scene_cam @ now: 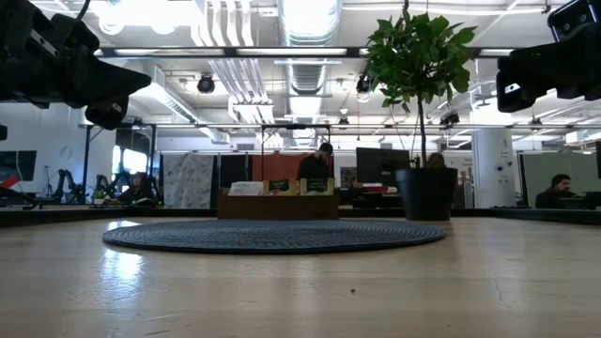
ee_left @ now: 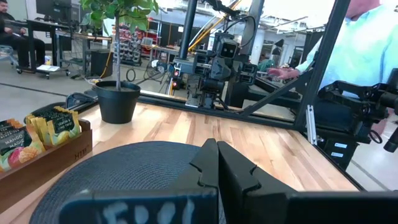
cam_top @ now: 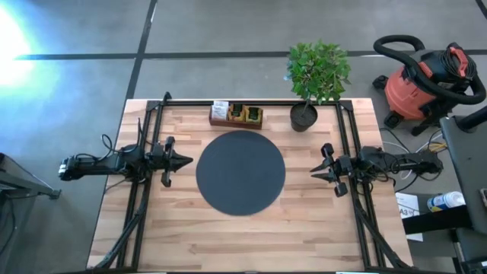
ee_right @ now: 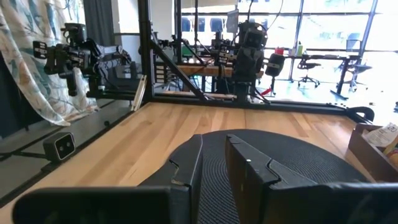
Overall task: Pick & Place Tea
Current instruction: Return to Home Position
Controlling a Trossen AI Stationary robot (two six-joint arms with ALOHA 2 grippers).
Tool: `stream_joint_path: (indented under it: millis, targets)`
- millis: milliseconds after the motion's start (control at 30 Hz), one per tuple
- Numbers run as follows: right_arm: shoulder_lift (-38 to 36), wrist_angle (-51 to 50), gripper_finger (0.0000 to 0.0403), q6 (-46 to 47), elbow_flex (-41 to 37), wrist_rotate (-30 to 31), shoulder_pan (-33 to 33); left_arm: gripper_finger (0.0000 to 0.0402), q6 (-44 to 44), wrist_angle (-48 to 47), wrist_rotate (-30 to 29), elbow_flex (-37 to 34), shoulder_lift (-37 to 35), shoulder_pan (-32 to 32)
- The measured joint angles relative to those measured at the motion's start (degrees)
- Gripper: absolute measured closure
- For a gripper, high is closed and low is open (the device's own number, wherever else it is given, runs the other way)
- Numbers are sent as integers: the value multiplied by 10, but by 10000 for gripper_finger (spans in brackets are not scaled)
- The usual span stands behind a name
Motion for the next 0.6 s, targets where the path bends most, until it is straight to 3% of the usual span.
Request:
stream_joint_path:
  millis: [600]
  targets:
    - [0,0,335,0,0,0,0,401,0,0,0,0,0,0]
